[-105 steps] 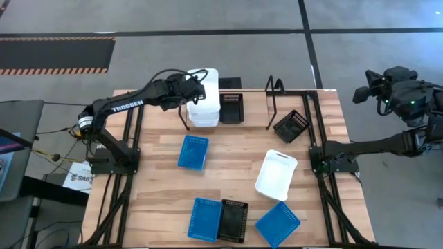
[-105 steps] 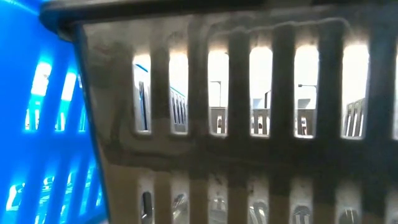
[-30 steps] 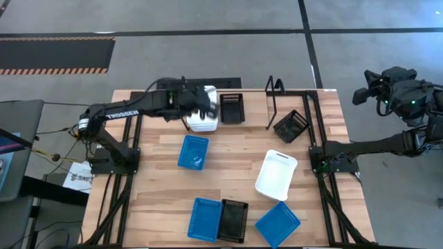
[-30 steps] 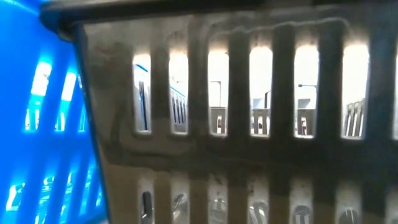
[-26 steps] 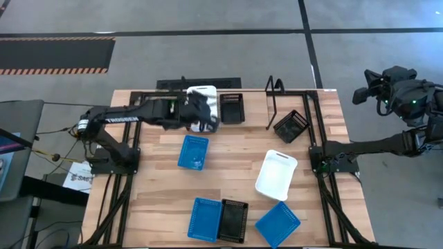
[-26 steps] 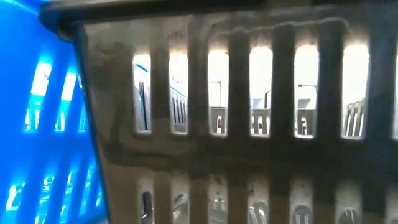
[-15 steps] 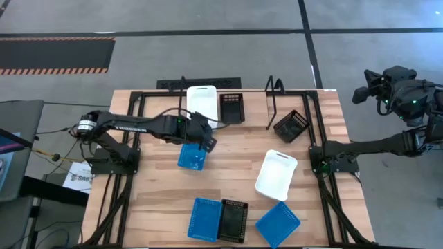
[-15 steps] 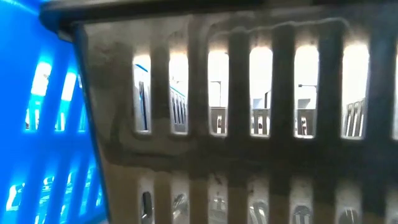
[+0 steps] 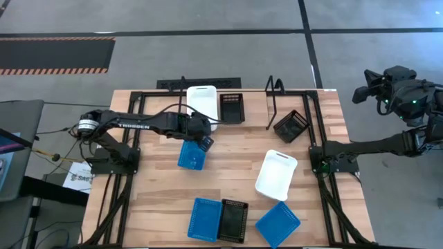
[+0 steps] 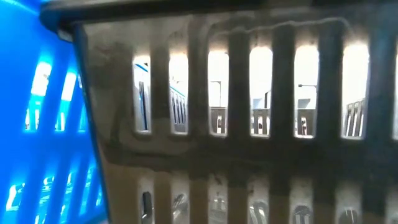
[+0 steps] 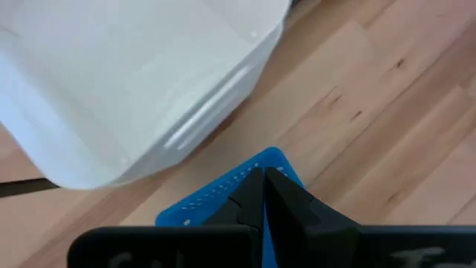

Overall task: Stack baskets on shelf by color
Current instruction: Stack the left white bin on top of the white bin on the shelf

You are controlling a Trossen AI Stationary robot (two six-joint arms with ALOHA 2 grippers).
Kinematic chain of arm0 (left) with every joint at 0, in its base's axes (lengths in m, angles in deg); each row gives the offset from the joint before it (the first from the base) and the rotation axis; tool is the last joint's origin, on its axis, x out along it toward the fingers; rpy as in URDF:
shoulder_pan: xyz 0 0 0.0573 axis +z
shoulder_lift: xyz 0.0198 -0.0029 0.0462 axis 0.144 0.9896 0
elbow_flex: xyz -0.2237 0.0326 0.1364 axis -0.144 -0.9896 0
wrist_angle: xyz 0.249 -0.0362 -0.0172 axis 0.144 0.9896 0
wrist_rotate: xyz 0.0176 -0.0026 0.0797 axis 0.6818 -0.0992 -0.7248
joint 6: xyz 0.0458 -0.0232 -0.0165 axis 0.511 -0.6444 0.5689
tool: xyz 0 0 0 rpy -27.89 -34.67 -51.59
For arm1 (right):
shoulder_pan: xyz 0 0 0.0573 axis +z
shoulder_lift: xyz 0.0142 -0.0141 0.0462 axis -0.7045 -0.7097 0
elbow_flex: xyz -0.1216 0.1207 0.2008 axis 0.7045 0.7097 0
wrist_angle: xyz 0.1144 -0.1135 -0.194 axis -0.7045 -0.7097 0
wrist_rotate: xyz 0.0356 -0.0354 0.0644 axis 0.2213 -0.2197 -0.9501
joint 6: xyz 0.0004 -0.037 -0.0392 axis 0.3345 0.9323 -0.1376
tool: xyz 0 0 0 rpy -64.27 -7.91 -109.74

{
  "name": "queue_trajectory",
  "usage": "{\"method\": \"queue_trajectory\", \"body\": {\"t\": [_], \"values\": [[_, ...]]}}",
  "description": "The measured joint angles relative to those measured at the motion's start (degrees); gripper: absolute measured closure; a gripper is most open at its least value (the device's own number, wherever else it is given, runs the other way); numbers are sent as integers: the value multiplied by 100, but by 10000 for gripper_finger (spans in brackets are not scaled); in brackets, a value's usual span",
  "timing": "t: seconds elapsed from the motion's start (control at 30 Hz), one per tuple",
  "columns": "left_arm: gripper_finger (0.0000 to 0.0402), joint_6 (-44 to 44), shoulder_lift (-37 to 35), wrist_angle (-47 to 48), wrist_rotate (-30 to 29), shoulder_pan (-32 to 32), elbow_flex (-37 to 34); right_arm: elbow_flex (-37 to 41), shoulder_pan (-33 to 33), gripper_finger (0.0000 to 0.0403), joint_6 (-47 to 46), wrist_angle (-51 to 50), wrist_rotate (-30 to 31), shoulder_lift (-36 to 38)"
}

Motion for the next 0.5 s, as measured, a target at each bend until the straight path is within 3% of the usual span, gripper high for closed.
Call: {"method": "queue_trajectory", "body": {"t": [0.5], "values": [[401, 772, 0, 26, -394, 512, -11, 0, 0, 401, -46, 0, 5, 0]]}}
